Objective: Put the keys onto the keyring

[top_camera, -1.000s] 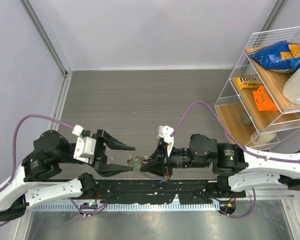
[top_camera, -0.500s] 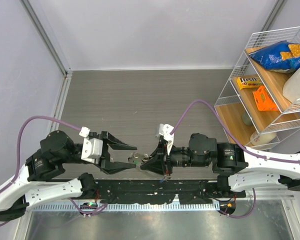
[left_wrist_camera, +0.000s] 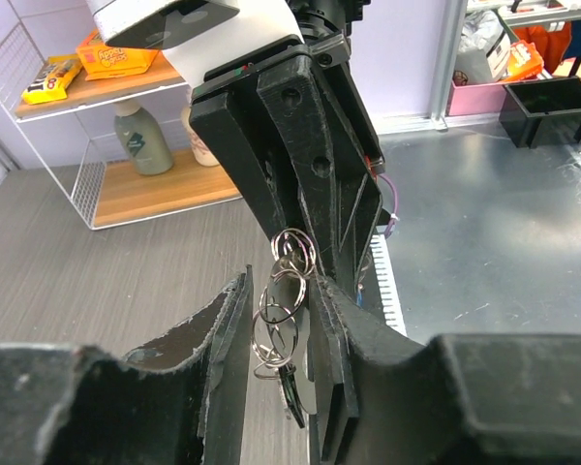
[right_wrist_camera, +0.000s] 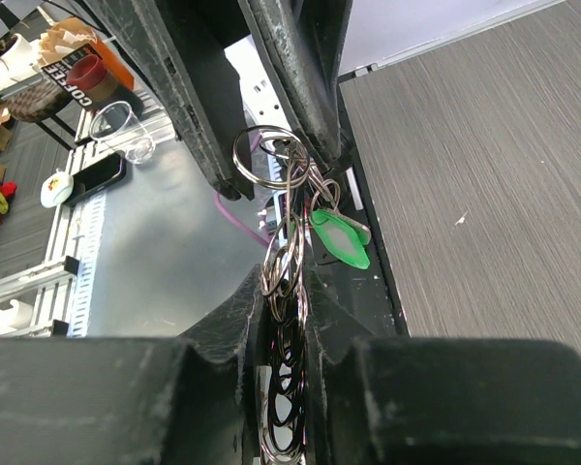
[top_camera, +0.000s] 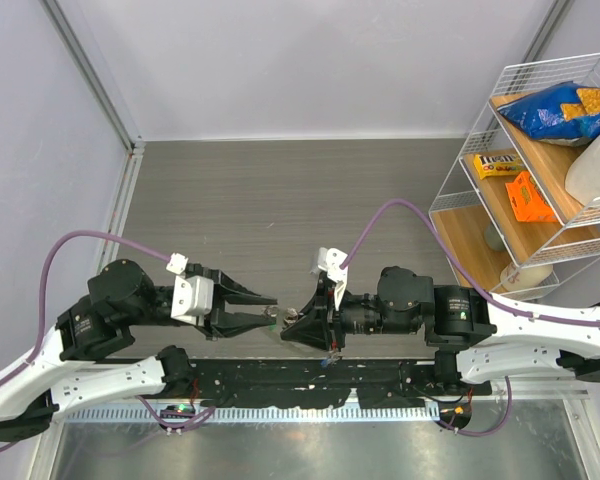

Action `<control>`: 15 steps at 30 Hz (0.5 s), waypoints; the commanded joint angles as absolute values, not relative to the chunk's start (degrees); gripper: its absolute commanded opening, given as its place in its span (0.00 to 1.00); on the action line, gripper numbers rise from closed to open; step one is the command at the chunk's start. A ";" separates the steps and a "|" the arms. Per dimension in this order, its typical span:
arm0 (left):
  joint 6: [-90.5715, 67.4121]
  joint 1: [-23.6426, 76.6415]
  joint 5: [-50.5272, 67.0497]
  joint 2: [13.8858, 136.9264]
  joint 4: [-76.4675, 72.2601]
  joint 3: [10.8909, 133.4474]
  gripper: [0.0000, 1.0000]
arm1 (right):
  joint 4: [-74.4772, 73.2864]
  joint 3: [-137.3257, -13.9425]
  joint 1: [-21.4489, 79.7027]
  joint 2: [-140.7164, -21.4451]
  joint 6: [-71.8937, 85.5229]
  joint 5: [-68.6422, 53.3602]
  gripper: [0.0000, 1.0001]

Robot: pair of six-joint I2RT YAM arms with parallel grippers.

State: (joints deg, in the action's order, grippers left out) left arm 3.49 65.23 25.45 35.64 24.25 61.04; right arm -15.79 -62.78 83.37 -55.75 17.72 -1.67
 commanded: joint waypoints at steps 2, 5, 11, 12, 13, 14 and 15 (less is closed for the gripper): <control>3.87 65.39 24.35 35.42 21.89 61.00 0.31 | -12.74 -65.30 83.06 -54.67 18.28 -2.46 0.06; 4.13 65.39 24.26 35.42 22.06 61.17 0.27 | -12.74 -65.04 83.06 -54.49 18.28 -2.81 0.06; 4.39 65.39 24.61 35.24 22.32 61.61 0.23 | -12.74 -64.34 83.06 -53.88 18.02 -4.21 0.06; 4.39 65.30 24.70 35.24 22.50 61.87 0.23 | -12.83 -64.07 83.06 -53.88 17.84 -4.48 0.06; 4.22 65.39 25.05 35.24 22.67 62.05 0.22 | -12.92 -63.99 83.06 -53.70 17.58 -5.09 0.06; 4.22 65.48 25.48 35.33 22.94 62.40 0.22 | -13.18 -63.81 83.06 -53.79 17.49 -5.62 0.06; 4.31 65.39 25.84 35.33 23.03 62.58 0.21 | -13.53 -63.72 83.06 -53.79 17.32 -6.76 0.06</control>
